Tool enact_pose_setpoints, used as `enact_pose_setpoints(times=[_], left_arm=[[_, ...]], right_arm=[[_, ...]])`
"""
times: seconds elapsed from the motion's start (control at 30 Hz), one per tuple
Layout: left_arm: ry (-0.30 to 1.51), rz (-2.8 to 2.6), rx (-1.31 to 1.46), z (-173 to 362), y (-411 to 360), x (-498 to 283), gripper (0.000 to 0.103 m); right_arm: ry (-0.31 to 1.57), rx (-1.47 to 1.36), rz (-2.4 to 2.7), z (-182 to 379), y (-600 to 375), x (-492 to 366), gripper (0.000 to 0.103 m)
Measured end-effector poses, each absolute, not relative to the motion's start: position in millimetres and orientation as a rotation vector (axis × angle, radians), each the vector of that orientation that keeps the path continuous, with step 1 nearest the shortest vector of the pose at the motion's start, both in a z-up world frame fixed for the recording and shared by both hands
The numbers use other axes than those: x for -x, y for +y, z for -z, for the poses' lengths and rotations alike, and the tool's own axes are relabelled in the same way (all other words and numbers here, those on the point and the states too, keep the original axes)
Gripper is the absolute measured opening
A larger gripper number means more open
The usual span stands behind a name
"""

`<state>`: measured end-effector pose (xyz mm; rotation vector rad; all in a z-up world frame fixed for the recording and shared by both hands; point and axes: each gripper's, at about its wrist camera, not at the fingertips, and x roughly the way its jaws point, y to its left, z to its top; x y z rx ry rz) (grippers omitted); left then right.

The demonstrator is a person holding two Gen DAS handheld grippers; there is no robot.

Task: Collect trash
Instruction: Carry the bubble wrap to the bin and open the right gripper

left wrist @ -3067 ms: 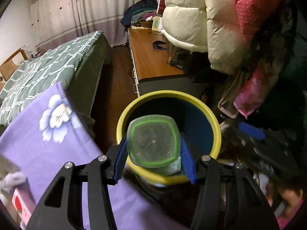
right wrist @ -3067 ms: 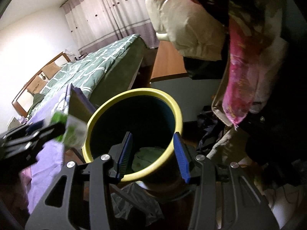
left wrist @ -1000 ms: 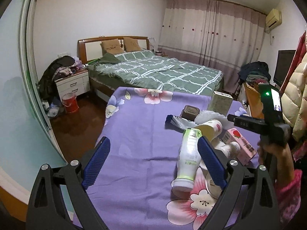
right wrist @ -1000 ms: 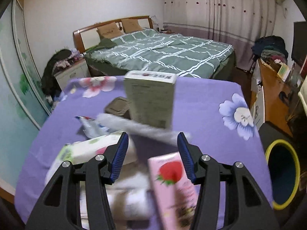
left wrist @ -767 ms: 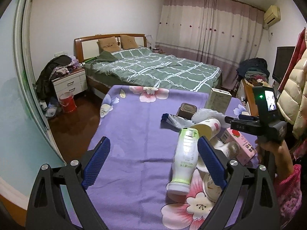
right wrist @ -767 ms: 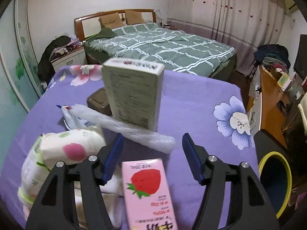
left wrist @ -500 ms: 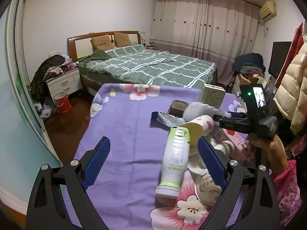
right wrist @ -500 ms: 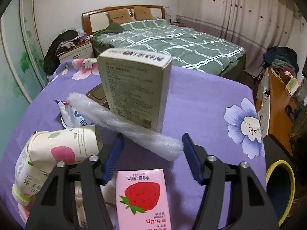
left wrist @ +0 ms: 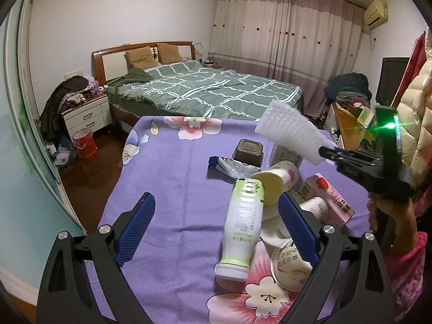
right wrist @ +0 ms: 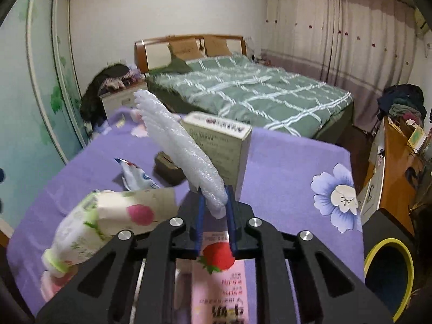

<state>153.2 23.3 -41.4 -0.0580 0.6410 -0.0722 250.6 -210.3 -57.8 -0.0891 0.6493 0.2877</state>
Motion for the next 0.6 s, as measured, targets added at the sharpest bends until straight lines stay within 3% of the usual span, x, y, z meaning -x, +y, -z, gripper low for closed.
enact_pose_setpoints(times=[0.33,0.6], left_arm=[[0.641,0.152,0.028,43,-10,-151,0.091],[0.658,0.242,0.008,58,-52,-143,0.092]], right_arm=[[0.585,-0.077,-0.162,41,-281,-186,0.014],[0.627,-0.204,0.146,67,-386,-153,0.014]])
